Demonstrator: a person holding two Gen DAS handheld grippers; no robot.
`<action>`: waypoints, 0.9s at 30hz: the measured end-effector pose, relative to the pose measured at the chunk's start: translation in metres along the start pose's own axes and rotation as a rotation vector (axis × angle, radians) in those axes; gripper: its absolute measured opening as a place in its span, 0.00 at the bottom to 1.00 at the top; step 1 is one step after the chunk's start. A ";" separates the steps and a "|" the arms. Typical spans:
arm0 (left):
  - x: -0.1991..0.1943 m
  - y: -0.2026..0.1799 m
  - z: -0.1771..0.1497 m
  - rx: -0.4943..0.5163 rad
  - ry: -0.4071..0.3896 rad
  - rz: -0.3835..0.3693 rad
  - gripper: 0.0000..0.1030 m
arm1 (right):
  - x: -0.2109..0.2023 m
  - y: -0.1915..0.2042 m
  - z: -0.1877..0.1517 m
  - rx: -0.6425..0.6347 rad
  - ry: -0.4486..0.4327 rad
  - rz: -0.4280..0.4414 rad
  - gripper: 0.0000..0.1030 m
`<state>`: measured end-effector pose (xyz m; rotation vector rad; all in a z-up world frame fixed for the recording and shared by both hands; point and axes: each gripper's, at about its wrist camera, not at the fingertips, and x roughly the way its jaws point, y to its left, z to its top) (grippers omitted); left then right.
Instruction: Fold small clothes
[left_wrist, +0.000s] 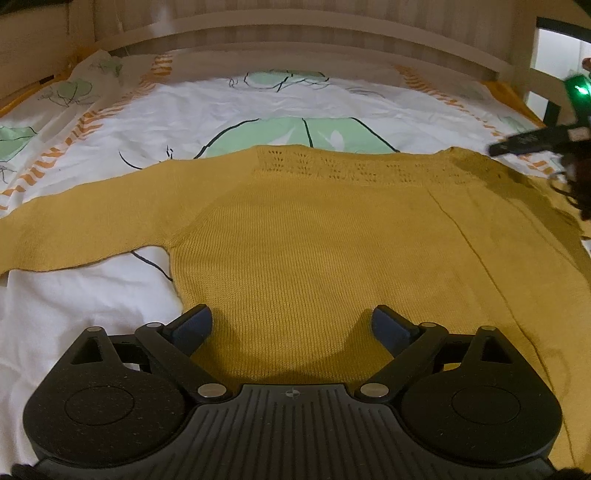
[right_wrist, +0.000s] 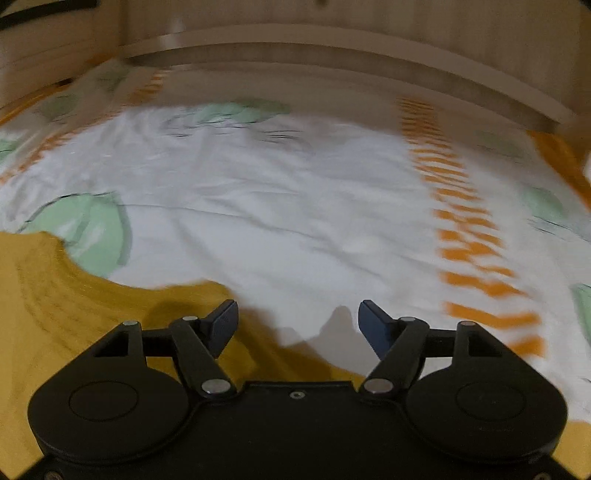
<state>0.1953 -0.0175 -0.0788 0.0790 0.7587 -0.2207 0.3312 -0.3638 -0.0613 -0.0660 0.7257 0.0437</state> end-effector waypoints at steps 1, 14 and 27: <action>0.000 0.000 -0.001 0.001 -0.004 0.002 0.92 | -0.004 -0.007 -0.002 0.015 0.003 -0.016 0.72; -0.001 -0.004 -0.004 0.002 -0.033 0.021 0.96 | -0.039 -0.061 -0.024 0.005 0.005 -0.100 0.73; 0.000 -0.002 -0.003 -0.003 -0.032 0.016 0.96 | 0.018 -0.005 -0.017 -0.244 0.099 0.133 0.58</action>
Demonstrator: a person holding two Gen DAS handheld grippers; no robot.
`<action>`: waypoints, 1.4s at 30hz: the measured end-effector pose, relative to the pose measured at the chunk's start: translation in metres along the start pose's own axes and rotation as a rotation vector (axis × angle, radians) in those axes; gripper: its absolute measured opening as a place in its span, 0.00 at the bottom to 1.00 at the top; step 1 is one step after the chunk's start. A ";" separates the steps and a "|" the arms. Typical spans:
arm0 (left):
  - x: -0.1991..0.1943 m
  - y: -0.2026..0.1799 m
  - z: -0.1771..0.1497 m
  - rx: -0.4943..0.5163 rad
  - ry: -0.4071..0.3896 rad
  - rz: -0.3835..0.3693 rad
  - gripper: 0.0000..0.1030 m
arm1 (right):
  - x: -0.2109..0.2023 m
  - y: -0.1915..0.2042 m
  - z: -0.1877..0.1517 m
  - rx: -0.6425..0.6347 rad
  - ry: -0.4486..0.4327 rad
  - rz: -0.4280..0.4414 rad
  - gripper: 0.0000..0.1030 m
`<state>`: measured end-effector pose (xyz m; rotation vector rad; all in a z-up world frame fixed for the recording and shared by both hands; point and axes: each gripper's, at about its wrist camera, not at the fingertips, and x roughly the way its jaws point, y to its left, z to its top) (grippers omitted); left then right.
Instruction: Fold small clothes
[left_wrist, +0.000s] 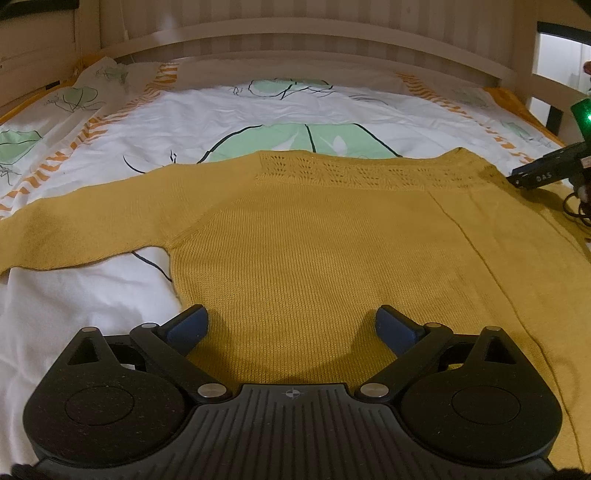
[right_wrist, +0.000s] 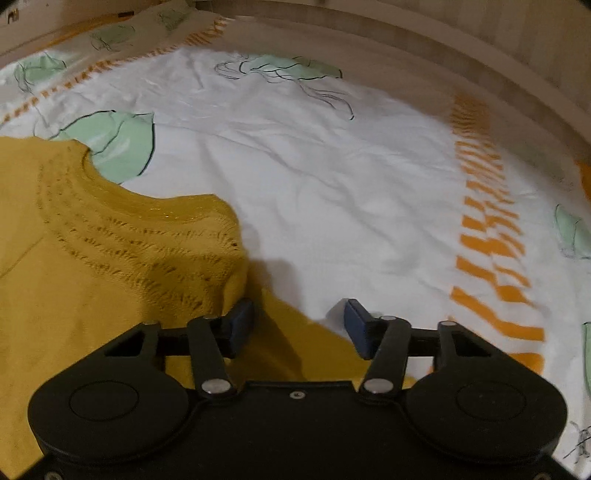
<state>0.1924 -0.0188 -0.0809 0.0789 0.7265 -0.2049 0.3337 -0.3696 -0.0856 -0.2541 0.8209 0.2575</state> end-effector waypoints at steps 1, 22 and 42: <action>0.000 0.000 0.000 0.000 0.000 0.000 0.96 | 0.000 -0.002 -0.001 0.014 0.001 0.014 0.53; -0.028 -0.033 0.062 -0.001 -0.016 -0.059 0.88 | -0.056 -0.042 -0.033 0.368 -0.168 -0.053 0.69; 0.061 -0.165 0.080 0.039 0.078 -0.144 0.88 | -0.199 -0.193 -0.193 0.734 -0.134 -0.453 0.82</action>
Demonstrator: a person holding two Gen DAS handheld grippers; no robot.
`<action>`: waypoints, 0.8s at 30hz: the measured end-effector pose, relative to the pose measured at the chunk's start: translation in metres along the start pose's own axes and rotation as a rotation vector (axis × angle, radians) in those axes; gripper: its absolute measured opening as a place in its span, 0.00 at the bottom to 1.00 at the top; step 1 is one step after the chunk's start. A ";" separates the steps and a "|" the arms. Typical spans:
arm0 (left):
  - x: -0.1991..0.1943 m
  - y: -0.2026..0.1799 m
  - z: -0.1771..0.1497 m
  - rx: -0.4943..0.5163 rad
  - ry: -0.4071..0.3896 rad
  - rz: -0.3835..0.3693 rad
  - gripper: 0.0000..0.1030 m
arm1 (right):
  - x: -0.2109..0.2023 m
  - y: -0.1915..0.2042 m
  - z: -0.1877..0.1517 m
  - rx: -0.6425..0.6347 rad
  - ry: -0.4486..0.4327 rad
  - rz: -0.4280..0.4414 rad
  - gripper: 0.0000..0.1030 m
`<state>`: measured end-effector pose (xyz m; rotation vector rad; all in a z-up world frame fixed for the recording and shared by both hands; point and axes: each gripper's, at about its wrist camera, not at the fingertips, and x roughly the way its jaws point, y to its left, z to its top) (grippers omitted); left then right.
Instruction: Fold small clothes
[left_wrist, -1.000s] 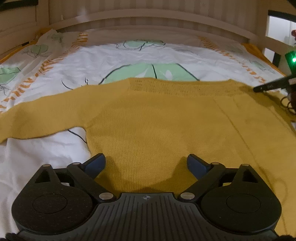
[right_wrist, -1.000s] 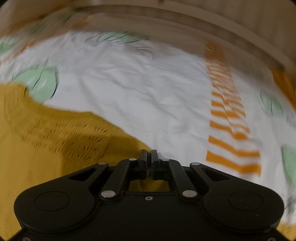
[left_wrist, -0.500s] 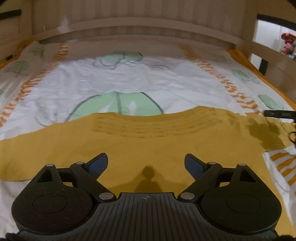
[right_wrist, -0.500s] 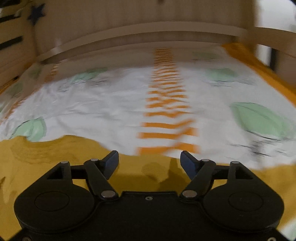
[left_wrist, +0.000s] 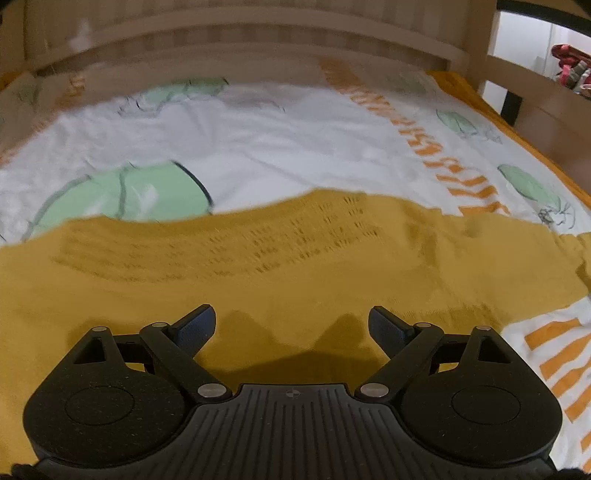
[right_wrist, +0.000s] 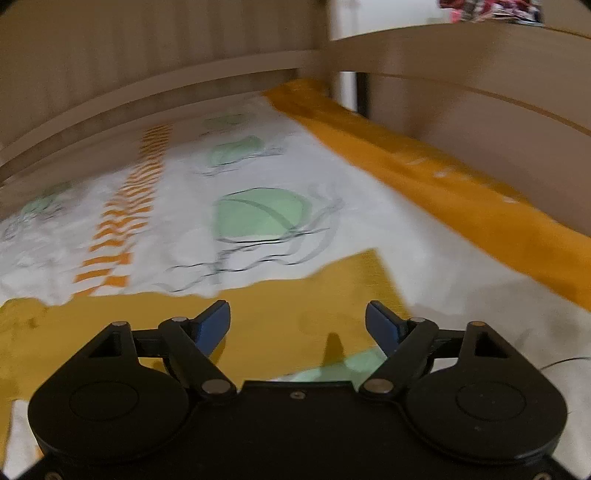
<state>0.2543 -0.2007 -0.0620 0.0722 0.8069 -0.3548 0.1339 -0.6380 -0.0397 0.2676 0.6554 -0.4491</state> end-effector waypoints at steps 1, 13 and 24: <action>0.006 -0.002 -0.002 -0.004 0.013 -0.003 0.88 | 0.001 -0.007 0.001 0.008 -0.003 -0.021 0.83; 0.014 -0.016 -0.021 0.054 -0.088 0.064 0.95 | 0.046 -0.040 0.007 0.045 0.075 -0.045 0.83; 0.015 -0.018 -0.010 0.068 -0.038 0.054 0.94 | 0.067 -0.036 0.007 0.000 0.118 -0.058 0.14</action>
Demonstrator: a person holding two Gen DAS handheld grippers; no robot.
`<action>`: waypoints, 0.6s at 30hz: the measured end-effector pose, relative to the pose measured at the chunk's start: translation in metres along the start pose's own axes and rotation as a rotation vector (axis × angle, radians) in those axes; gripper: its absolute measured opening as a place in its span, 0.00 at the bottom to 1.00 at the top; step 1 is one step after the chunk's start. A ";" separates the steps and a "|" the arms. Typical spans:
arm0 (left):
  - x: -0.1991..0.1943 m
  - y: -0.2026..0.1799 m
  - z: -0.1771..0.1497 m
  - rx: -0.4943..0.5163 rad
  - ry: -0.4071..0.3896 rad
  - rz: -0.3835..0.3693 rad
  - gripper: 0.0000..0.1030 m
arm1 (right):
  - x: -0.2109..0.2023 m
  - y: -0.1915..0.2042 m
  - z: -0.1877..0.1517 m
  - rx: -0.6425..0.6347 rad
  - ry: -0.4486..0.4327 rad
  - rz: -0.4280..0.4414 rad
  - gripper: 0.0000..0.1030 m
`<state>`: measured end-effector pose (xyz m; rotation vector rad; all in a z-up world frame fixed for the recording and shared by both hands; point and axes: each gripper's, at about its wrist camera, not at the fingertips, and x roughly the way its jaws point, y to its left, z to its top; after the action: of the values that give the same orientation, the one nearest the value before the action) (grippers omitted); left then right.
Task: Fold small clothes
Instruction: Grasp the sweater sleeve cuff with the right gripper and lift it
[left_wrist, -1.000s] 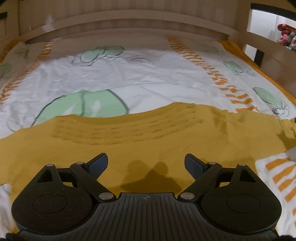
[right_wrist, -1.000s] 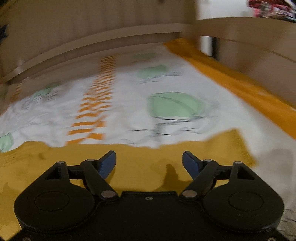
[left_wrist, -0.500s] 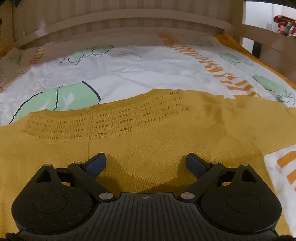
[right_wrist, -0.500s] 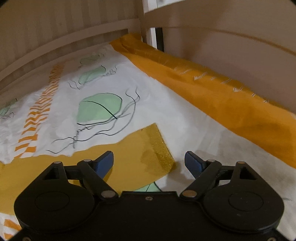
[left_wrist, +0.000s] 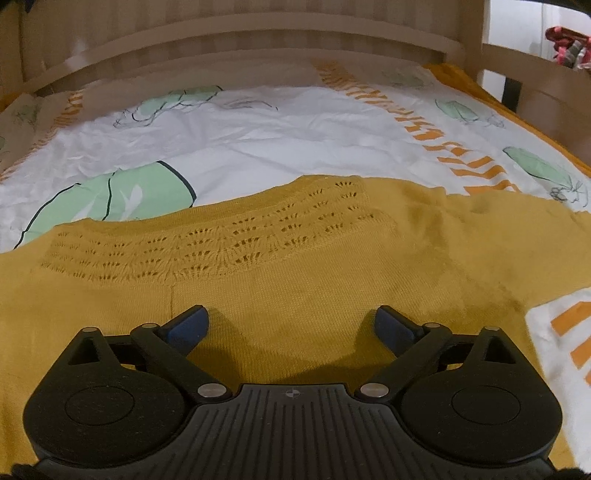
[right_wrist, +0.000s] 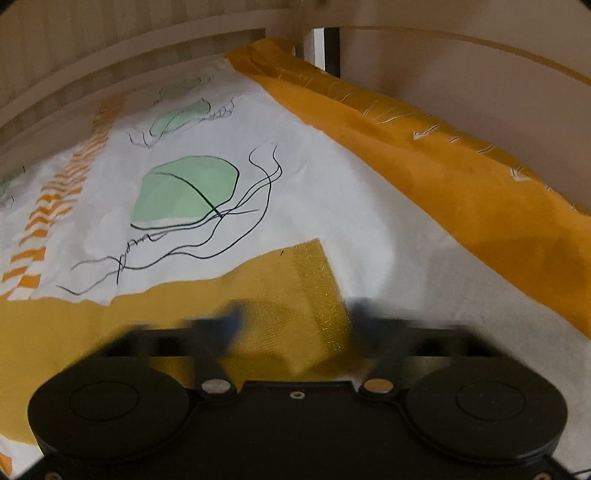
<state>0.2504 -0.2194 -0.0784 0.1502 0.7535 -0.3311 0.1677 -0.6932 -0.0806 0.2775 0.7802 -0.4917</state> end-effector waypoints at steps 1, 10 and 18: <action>0.000 -0.001 0.004 0.003 0.013 -0.008 0.94 | -0.002 -0.001 0.002 0.007 0.008 0.013 0.14; 0.017 -0.024 0.057 -0.033 0.004 -0.060 0.93 | -0.064 -0.024 0.007 0.046 -0.081 0.023 0.13; 0.070 -0.069 0.066 0.090 0.090 -0.017 0.95 | -0.080 -0.043 -0.005 0.149 -0.056 0.092 0.13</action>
<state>0.3169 -0.3176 -0.0802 0.2455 0.8297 -0.3764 0.0939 -0.7022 -0.0282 0.4347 0.6742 -0.4698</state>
